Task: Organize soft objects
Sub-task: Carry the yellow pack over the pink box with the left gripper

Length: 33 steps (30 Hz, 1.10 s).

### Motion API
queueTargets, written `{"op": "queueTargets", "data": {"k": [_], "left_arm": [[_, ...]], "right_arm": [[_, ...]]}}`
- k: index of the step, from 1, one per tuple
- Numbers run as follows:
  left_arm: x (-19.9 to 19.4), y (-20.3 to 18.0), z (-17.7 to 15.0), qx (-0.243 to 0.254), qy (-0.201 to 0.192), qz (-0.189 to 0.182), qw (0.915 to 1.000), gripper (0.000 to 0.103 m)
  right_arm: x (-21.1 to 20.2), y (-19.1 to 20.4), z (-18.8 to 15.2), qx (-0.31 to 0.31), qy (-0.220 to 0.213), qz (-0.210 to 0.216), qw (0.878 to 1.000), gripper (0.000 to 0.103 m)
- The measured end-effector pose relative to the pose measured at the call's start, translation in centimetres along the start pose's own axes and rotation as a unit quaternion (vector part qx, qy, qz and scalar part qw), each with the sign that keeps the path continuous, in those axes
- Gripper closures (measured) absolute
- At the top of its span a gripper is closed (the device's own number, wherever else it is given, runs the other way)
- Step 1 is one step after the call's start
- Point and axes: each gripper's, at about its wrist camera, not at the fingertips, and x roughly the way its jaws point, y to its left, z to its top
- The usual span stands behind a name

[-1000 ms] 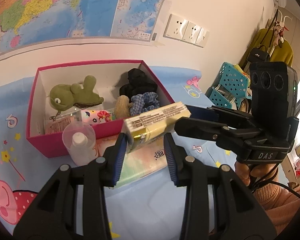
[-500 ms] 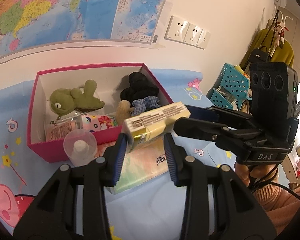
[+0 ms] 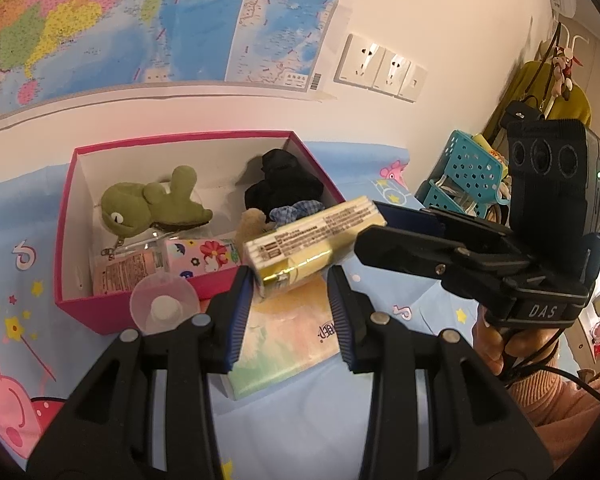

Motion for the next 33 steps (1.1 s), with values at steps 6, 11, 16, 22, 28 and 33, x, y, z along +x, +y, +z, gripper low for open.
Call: {"op": "queueTargets", "data": {"k": [6,11,16,22,28,33], "left_arm": [[0.1,0.2,0.4,-0.002,-0.002,0.001,1.0000,0.063],[0.1,0.2,0.5,-0.002,-0.002,0.001,1.0000,0.063],[0.2,0.4,0.8,-0.004,-0.004,0.001,1.0000,0.063],[0.4,0.4,1.0,-0.003,-0.003,0.001,1.0000,0.063],[0.5,0.5,1.2,-0.001,-0.003,0.003,1.0000,0.063],[0.7,0.6,1.5,-0.001,-0.006,0.003,1.0000,0.063]], "right_arm": [[0.2,-0.1,0.2,0.001,0.000,-0.002,1.000,0.060],[0.3,-0.2,0.3,0.002,-0.001,-0.002,1.000,0.060],[0.5,-0.5,0.4,0.002,-0.001,-0.003,1.000,0.060],[0.5,-0.6,0.6,0.003,-0.002,-0.003,1.000,0.060],[0.6,-0.8,0.8,0.005,-0.004,-0.003,1.000,0.060],[0.6,-0.8,0.9,0.005,-0.006,-0.004,1.000,0.060]]}}
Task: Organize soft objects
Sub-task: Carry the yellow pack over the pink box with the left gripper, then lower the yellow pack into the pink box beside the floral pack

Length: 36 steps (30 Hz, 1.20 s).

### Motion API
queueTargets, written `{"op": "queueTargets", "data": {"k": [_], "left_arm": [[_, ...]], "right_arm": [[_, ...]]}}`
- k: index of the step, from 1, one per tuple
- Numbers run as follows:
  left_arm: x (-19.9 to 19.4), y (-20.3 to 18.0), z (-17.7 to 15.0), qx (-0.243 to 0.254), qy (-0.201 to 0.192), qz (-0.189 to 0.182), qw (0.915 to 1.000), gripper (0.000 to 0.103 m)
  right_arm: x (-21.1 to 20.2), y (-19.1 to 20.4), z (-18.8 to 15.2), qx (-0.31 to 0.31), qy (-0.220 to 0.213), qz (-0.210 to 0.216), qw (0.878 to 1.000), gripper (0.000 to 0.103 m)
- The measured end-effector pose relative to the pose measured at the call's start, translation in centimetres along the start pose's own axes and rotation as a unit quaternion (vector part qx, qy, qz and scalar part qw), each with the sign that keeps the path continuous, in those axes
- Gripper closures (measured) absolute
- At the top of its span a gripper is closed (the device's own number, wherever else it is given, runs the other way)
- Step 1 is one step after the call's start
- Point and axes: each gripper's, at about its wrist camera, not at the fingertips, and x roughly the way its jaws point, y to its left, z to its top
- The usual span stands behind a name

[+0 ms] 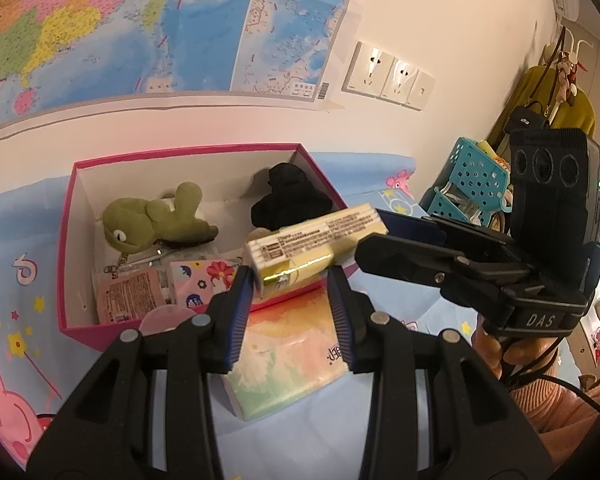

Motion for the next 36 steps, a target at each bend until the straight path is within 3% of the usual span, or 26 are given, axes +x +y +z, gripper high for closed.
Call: {"op": "queueTargets", "data": {"k": [36], "left_arm": [[0.76,0.39,0.81,-0.003,0.001,0.008,1.0000,0.063]], "right_arm": [[0.78,-0.97,0.97,0.005,-0.004,-0.003,1.000,0.060]]}}
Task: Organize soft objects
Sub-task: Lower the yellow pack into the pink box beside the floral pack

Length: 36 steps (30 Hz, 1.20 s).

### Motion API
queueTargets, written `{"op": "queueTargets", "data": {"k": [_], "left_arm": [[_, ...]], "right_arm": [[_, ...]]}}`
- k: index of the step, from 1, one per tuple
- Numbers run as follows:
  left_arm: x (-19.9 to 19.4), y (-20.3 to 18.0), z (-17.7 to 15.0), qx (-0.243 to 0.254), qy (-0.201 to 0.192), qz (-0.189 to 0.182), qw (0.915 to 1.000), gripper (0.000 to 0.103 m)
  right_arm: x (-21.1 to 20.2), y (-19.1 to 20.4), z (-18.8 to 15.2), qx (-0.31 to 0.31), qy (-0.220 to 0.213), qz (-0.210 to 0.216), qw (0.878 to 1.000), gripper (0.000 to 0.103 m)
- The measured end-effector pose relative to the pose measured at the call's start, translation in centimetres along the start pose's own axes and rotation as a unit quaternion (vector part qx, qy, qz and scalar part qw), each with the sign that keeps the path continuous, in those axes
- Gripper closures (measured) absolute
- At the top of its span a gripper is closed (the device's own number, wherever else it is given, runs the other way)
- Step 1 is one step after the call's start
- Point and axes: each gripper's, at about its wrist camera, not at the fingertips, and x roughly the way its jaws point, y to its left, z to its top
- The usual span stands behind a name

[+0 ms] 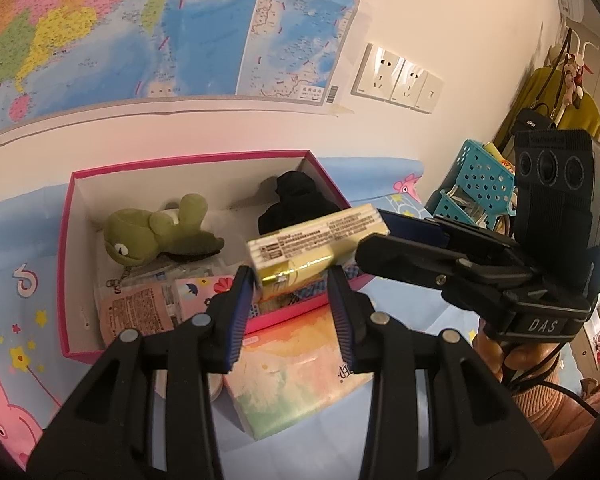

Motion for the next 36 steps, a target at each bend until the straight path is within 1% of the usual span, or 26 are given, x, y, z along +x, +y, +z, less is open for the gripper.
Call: {"op": "queueTargets", "data": {"k": [17,36], "left_arm": [[0.5,0.5,0.6,-0.005,0.005,0.000,1.0000,0.063],[1.3,1.0,2.3,-0.003,0.006,0.004,1.0000,0.063]], "right_arm": [[0.4,0.1,0.5,-0.005,-0.002,-0.003,1.000,0.060],[0.9,-0.9,1.3,0.008,-0.005,0.000,1.000,0.060]]}}
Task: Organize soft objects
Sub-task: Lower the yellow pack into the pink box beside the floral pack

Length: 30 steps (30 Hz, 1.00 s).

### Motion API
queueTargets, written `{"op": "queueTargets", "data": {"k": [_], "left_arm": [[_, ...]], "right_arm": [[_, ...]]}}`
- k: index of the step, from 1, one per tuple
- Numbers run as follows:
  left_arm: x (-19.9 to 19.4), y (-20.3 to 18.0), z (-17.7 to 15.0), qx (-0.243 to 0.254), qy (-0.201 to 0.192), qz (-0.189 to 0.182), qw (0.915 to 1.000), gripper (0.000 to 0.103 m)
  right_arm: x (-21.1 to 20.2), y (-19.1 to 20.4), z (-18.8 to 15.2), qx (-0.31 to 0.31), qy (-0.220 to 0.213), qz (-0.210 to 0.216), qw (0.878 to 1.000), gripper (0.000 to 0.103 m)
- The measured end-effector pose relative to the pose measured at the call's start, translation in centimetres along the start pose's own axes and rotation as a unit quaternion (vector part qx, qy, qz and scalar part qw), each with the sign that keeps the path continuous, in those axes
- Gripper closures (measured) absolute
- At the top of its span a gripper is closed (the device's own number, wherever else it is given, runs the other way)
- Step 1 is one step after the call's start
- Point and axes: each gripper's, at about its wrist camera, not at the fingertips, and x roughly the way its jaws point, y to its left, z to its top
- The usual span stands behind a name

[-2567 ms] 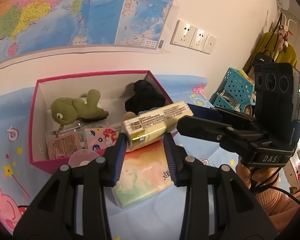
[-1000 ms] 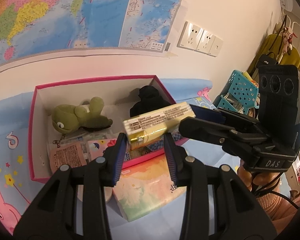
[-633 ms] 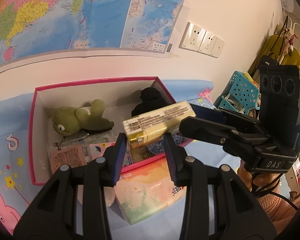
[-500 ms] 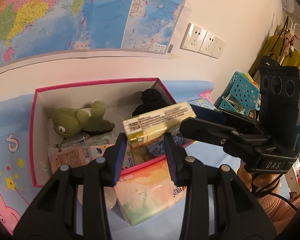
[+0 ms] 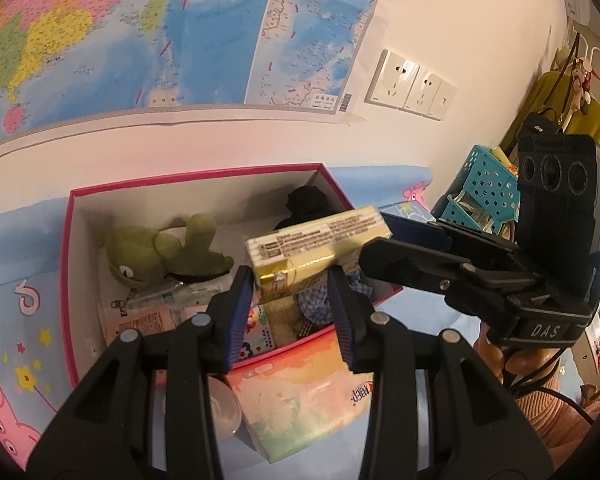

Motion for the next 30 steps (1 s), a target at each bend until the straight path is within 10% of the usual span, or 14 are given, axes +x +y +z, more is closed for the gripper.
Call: {"op": "queueTargets", "data": {"k": [30], "left_arm": [[2.4,1.0,1.2,-0.005,0.022,0.012,0.9997,0.063]], "right_arm": [[1.8,-1.9,0.5,0.023,0.011,-0.002,1.000,0.060]]}}
